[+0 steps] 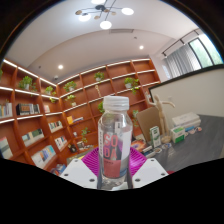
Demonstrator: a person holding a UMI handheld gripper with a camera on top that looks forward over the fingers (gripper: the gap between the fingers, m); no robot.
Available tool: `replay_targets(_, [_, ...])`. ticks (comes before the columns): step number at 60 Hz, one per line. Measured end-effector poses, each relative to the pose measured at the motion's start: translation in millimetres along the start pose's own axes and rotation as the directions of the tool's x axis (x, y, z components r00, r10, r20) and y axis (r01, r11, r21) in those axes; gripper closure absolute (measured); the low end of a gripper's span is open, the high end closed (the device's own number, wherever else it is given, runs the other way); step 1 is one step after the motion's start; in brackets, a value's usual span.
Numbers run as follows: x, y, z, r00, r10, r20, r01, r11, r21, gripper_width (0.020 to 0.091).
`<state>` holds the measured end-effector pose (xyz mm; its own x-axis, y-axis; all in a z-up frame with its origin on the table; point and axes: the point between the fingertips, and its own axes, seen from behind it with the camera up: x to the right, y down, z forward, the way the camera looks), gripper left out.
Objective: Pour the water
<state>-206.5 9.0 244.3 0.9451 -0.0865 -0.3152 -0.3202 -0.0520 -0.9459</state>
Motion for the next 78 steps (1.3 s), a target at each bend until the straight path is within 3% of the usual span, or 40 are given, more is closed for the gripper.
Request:
replay_targets(3, [35,3,9,0.992,-0.107,-0.066,0.109,0.994,0.029,0.0726])
replay_targets(8, [63,5,5,0.972,-0.197,-0.130,0.199,0.980,0.005,0.0727])
replay_targets(14, [103,20,14,0.959,-0.228,-0.170,0.231,0.973,-0.002,0.0726])
replay_targets(24, [180,47,25,0.912,-0.260,-0.318,0.264,0.964,-0.030,0.0727])
replay_targets(34, [200,71,42,0.934,-0.202,-0.294,0.207,0.978,-0.014,0.0726])
replay_targets(42, [212,101,49,0.928,-0.228,-0.296,0.213,0.974,-0.081,0.0723])
replay_targets(44, [209,99,50,0.926,-0.246,-0.286,0.238,0.969,-0.061,0.0710])
replay_targets(50, [206,102,52,0.915,-0.305,-0.264,0.291,0.952,-0.091,0.0695])
replay_targets(61, [208,108,51,0.910,-0.310,-0.276,0.288,0.950,-0.119,0.0561])
replay_targets(66, [211,112,45,0.901,-0.335,-0.276,0.304,0.941,-0.151,0.0375])
replay_targets(69, [213,113,38,0.893,-0.363,-0.268,0.326,0.930,-0.173,0.0302])
replay_targets(78, [194,106,0,0.919,-0.336,-0.205,0.305,0.937,-0.169,0.0286])
